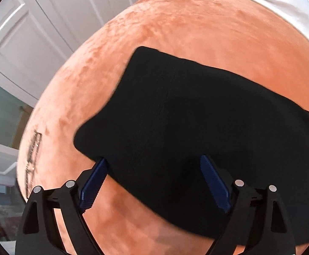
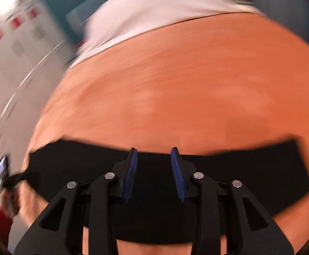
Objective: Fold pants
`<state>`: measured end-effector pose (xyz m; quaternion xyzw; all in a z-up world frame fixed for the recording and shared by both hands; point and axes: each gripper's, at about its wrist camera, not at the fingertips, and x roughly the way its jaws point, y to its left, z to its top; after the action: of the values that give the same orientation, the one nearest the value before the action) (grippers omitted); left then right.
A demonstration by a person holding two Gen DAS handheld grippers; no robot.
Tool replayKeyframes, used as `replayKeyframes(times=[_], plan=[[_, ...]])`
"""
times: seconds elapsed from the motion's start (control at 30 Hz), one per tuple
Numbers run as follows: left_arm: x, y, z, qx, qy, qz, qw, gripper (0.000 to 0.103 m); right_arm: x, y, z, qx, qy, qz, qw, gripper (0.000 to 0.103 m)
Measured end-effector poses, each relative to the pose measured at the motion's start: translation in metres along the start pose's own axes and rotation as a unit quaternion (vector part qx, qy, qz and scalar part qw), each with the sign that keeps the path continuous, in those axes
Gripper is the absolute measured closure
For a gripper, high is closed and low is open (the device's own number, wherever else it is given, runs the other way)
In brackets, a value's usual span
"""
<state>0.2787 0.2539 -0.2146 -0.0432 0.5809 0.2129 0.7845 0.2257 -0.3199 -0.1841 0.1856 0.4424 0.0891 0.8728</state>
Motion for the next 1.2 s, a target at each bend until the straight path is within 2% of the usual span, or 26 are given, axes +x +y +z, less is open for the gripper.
replayKeyframes(times=[0.03, 0.1, 0.2, 0.27, 0.37, 0.43, 0.47, 0.5, 0.57, 0.63, 0.67, 0.73, 0.8, 0.83, 0.9, 0.93, 1.0, 1.07, 1.13, 1.2], plan=[[0.004, 0.000, 0.000, 0.003, 0.003, 0.009, 0.9999, 0.016, 0.015, 0.020, 0.004, -0.018, 0.011, 0.011, 1.000, 0.070], [0.012, 0.005, -0.002, 0.008, 0.005, -0.003, 0.9999, 0.016, 0.065, 0.087, 0.014, -0.069, 0.044, 0.037, 0.996, 0.070], [0.011, 0.005, -0.007, 0.040, -0.006, -0.009, 0.9992, 0.015, 0.123, 0.161, 0.026, -0.121, 0.084, 0.056, 0.987, 0.070], [0.012, 0.008, -0.012, 0.063, -0.012, -0.010, 0.9979, 0.014, 0.161, 0.206, 0.031, -0.163, 0.109, 0.047, 0.979, 0.069], [0.018, 0.018, -0.020, 0.065, -0.017, -0.029, 0.9973, 0.013, 0.202, 0.240, 0.033, -0.221, 0.129, 0.004, 0.967, 0.063], [0.018, 0.020, -0.023, 0.062, -0.026, -0.034, 0.9971, 0.013, 0.220, 0.248, 0.031, -0.224, 0.151, 0.004, 0.963, 0.062], [0.018, 0.018, -0.025, 0.064, -0.033, -0.030, 0.9969, 0.013, 0.227, 0.251, 0.027, -0.227, 0.163, 0.014, 0.960, 0.065], [0.017, 0.018, -0.026, 0.064, -0.037, -0.028, 0.9969, 0.013, 0.230, 0.256, 0.022, -0.241, 0.167, 0.019, 0.956, 0.082], [0.017, 0.018, -0.025, 0.060, -0.046, -0.024, 0.9969, 0.013, 0.225, 0.269, 0.010, -0.285, 0.160, 0.012, 0.945, 0.090], [0.016, 0.020, -0.022, 0.048, -0.052, -0.024, 0.9972, 0.013, 0.220, 0.279, 0.012, -0.310, 0.136, -0.007, 0.941, 0.100], [0.018, 0.021, -0.019, 0.038, -0.051, -0.024, 0.9977, 0.013, 0.219, 0.275, 0.022, -0.295, 0.114, -0.015, 0.949, 0.100], [0.021, 0.021, -0.015, 0.032, -0.051, -0.019, 0.9980, 0.013, 0.232, 0.259, 0.037, -0.246, 0.112, -0.029, 0.962, 0.100], [0.021, 0.019, -0.013, 0.034, -0.049, -0.013, 0.9981, 0.013, 0.233, 0.249, 0.044, -0.234, 0.097, -0.076, 0.964, 0.100], [0.019, 0.019, -0.013, 0.037, -0.046, -0.014, 0.9982, 0.013, 0.225, 0.245, 0.045, -0.222, 0.090, -0.064, 0.969, 0.099], [0.007, 0.022, -0.015, 0.037, -0.048, -0.027, 0.9978, 0.014, 0.193, 0.243, 0.041, -0.191, 0.065, 0.000, 0.980, 0.097], [0.000, 0.026, -0.014, 0.035, -0.053, -0.030, 0.9975, 0.014, 0.180, 0.243, 0.036, -0.190, 0.059, 0.021, 0.980, 0.097], [-0.007, 0.028, -0.012, 0.029, -0.063, -0.030, 0.9971, 0.014, 0.171, 0.253, 0.017, -0.215, 0.075, 0.054, 0.972, 0.097], [-0.004, 0.026, -0.009, 0.016, -0.058, -0.026, 0.9979, 0.014, 0.197, 0.269, 0.004, -0.237, 0.108, 0.050, 0.964, 0.097], [0.004, 0.020, -0.010, 0.011, -0.045, -0.010, 0.9989, 0.014, 0.237, 0.280, 0.000, -0.234, 0.129, 0.027, 0.963, 0.102], [0.012, 0.017, -0.012, 0.019, -0.036, 0.009, 0.9991, 0.013, 0.253, 0.282, 0.004, -0.230, 0.120, 0.019, 0.966, 0.103]])
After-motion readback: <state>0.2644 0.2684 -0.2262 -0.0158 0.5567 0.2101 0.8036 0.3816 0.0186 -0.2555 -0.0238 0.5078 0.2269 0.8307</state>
